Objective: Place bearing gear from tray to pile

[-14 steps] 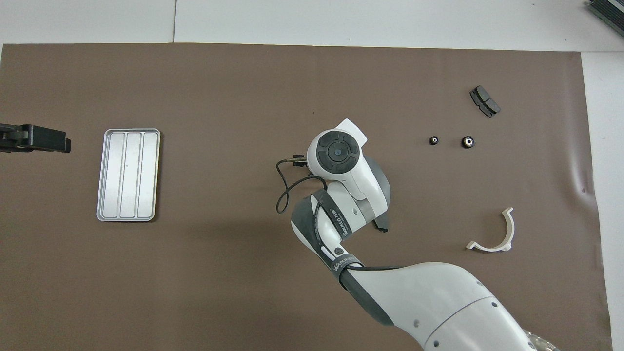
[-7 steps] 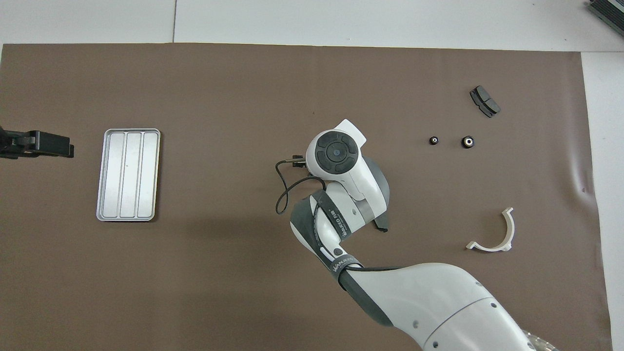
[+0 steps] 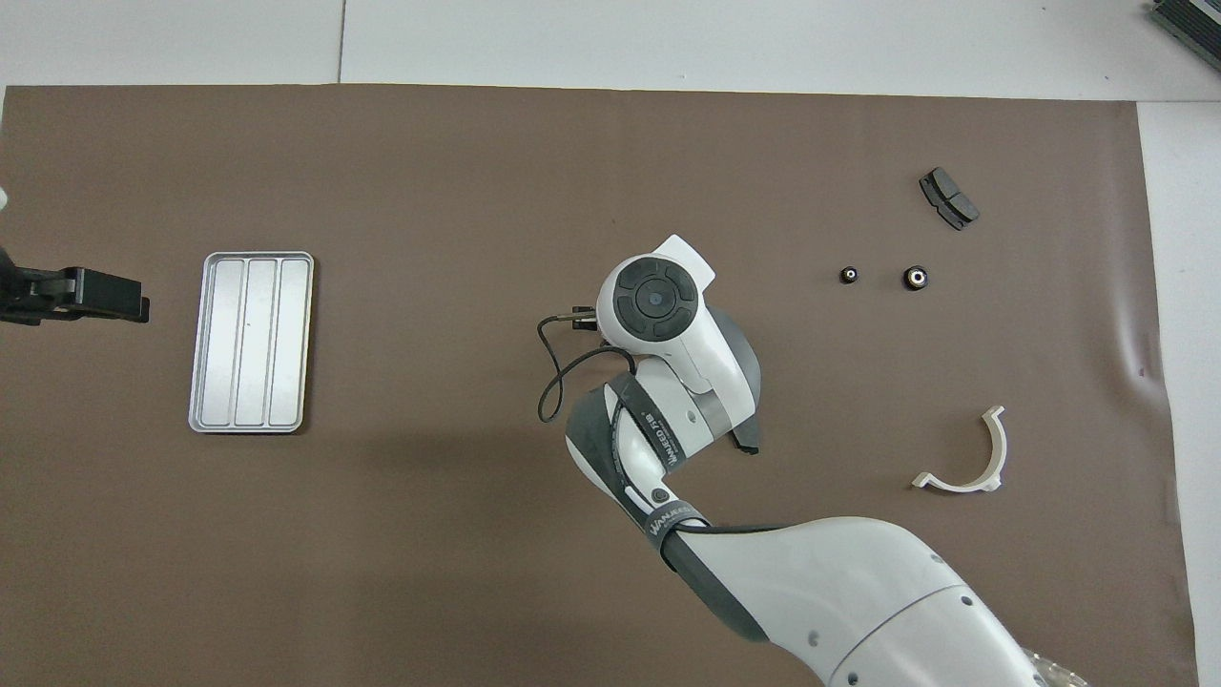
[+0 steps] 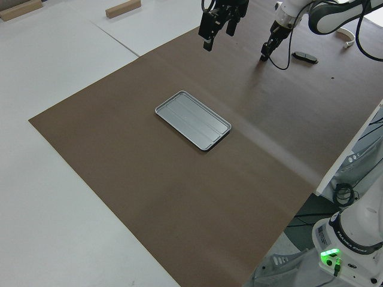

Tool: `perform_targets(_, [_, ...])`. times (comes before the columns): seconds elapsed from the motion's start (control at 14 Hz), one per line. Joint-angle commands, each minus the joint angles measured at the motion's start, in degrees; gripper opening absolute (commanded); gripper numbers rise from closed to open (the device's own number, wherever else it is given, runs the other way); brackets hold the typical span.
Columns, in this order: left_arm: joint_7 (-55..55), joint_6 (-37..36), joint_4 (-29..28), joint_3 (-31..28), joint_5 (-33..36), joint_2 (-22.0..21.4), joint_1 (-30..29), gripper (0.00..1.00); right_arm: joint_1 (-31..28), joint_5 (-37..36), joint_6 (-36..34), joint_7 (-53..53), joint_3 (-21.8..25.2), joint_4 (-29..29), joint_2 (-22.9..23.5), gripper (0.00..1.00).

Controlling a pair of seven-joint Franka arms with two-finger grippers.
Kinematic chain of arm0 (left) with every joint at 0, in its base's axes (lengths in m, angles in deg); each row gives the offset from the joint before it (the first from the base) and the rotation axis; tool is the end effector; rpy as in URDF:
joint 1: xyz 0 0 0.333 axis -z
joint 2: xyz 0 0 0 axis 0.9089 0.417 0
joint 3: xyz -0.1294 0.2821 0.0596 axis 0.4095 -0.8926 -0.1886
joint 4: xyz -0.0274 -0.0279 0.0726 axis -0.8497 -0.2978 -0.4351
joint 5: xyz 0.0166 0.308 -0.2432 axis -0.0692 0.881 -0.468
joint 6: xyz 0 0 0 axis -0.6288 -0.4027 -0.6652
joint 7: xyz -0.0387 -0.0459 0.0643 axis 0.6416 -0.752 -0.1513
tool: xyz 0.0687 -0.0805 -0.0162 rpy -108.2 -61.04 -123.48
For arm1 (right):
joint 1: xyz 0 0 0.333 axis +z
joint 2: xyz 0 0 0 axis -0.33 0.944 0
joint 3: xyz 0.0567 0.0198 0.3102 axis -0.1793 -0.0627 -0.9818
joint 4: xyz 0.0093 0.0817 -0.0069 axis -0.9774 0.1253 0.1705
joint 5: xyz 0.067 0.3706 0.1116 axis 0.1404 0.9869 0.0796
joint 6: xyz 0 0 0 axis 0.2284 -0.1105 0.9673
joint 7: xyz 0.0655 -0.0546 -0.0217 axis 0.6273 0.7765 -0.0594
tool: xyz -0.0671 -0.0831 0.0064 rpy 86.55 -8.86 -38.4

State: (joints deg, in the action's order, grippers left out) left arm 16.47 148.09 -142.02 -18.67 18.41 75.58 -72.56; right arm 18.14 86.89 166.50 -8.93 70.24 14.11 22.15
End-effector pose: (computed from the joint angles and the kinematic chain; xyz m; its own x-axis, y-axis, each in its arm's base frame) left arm 0.5452 -0.0076 0.5985 0.9983 -0.0387 0.0439 -0.0390 -0.9992 0.0064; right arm 0.5917 0.3674 0.2896 0.9914 -0.0109 0.1304 -0.0074 -0.9996 -0.0268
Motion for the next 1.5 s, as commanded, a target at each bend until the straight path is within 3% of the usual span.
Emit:
perform_targets(0.0, [-0.25,-0.74,-1.05,0.37,-0.23,-1.38,-0.44,1.00,0.03,0.12,-1.08,0.02,-0.59,0.32,0.03,0.00])
perform_targets(0.21, [-0.16,-0.82,-1.05,0.37,-0.23,-1.38,-0.18,1.00,-0.93,-0.06,-2.92,0.20,-0.50,-0.73,-0.49,0.00])
perform_targets(0.43, [-0.25,-0.82,-1.05,0.37,-0.23,-1.38,-0.26,1.00,-5.84,-0.06,-6.16,3.34,-0.33,0.14,-5.92,0.00])
perform_targets(0.64, [-0.25,-0.82,-1.05,0.37,-0.23,-1.38,-0.27,1.00,-13.56,-0.06,-10.91,15.97,-0.24,5.22,-13.57,0.00])
perform_targets(0.86, [-0.16,-0.82,-1.05,0.37,-0.23,-1.38,-0.27,1.00,-20.07,-0.06,-11.01,28.20,-0.33,12.95,-18.50,0.00])
perform_targets(1.21, [-0.16,-0.82,-1.05,0.37,-0.23,-1.38,-0.27,1.00,-25.88,-0.06,-3.47,38.41,-0.33,27.19,-22.90,0.00])
perform_targets(1.43, [-0.68,-0.39,-1.14,0.54,-0.31,-1.46,0.08,1.00,-27.92,0.03,1.29,40.37,-0.42,29.94,-22.56,0.00])
